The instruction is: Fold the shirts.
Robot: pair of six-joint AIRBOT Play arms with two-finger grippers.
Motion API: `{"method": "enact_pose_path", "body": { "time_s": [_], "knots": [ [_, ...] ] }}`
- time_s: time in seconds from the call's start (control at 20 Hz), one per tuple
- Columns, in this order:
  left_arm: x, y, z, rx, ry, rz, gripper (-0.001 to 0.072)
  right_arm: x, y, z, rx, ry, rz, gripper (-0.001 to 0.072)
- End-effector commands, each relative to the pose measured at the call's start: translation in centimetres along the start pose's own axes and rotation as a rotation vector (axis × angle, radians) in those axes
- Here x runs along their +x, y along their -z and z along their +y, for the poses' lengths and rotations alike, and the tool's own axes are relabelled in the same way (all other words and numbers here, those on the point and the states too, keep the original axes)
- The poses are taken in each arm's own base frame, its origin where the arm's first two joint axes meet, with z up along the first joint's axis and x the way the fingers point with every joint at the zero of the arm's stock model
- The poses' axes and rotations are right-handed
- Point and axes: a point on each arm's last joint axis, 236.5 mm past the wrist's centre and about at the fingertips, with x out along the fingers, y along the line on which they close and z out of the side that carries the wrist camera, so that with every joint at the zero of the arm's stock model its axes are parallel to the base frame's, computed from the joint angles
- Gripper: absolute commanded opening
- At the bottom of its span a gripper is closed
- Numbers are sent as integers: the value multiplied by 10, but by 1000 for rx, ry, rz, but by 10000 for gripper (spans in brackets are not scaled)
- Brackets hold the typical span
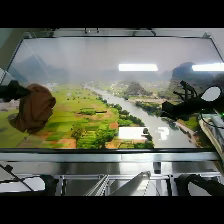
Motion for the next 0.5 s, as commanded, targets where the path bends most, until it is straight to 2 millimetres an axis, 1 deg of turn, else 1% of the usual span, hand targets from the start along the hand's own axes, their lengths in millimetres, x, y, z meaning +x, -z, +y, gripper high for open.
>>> {"method": "enact_pose_path", "body": {
  "time_s": [0.0,0.05,0.1,0.15,0.2,0.25,0.3,0.35,0.4,0.45],
  "knots": [
    [-20,-2,-182,176,521,59,16,-1,0,7,-46,-28,0,17],
    [-32,7,-234,237,665,84,16,-3,-2,9,-60,-32,-5,17],
    [-42,19,-279,303,778,115,16,-7,-4,11,-69,-33,-19,17],
    [-46,33,-311,367,836,149,16,-12,-7,14,-79,-36,-36,17],
    [-44,48,-337,430,860,186,16,-19,-10,16,-92,-36,-57,17],
    [-35,65,-357,485,856,228,16,-27,-13,21,-114,-42,-84,17],
    [-21,81,-366,520,812,274,16,-35,-14,25,-131,-46,-106,17],
    [1,98,-368,544,733,322,16,-43,-13,29,-145,-50,-125,17],
    [23,111,-362,566,640,364,16,-50,-12,31,-155,-51,-137,17],
    [46,124,-351,588,536,410,16,-54,-10,31,-164,-48,-144,17]
  ]
}}
